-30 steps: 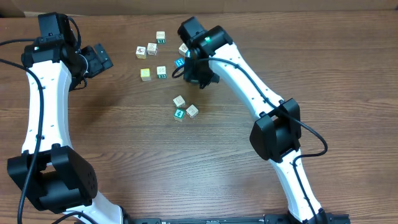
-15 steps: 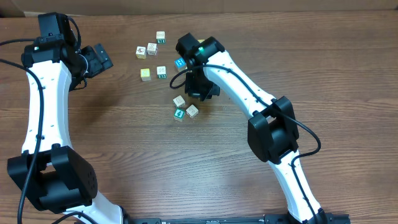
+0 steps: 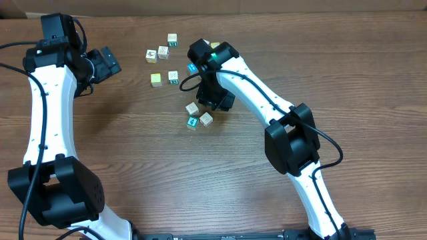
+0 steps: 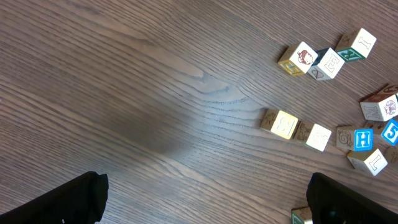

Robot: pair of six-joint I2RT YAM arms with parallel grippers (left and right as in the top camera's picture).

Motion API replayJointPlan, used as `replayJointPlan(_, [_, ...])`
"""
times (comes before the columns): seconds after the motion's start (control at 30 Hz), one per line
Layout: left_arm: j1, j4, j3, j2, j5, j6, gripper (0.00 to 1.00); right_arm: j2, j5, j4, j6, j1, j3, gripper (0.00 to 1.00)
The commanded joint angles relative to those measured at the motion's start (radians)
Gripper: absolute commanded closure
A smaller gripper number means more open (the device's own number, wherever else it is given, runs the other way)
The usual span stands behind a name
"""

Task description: Form a circle

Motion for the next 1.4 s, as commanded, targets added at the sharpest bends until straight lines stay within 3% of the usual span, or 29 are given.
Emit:
replayJointPlan(0.0, [-0.007, 0.001, 0.0, 0.006, 0.003, -0.005, 0.0, -0.038, -0.007, 0.009, 0.081, 0.013, -0.005, 0.55])
replayJointPlan(0.47, [-0.007, 0.001, 0.0, 0.006, 0.003, -0.005, 0.0, -0.038, 0.011, 0.074, 0.159, 0.063, -0.069, 0.55])
replayJointPlan(1.07, [-0.007, 0.001, 0.0, 0.006, 0.003, -0.005, 0.0, -0.04, 0.011, 0.072, 0.159, 0.058, -0.067, 0.55])
replayJointPlan(1.37, [-0.007, 0.001, 0.0, 0.006, 0.003, -0.005, 0.0, -0.05, 0.023, 0.051, 0.124, 0.055, 0.036, 0.54])
